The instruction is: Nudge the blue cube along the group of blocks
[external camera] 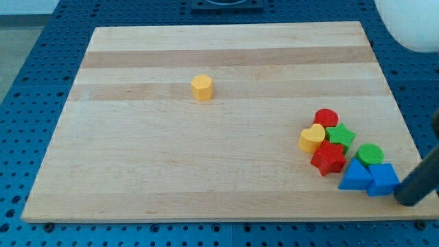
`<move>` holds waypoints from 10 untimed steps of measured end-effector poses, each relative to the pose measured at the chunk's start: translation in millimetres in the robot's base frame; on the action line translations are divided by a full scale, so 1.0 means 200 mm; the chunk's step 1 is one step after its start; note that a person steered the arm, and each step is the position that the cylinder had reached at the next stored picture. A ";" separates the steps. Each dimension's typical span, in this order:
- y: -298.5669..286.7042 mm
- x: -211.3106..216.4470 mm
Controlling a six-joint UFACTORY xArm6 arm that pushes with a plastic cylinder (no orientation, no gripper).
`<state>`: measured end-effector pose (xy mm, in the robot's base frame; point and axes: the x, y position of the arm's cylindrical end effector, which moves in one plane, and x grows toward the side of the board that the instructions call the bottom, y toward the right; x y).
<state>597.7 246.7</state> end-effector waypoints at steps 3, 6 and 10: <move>-0.08 -0.19; -0.23 -0.30; -0.39 -0.70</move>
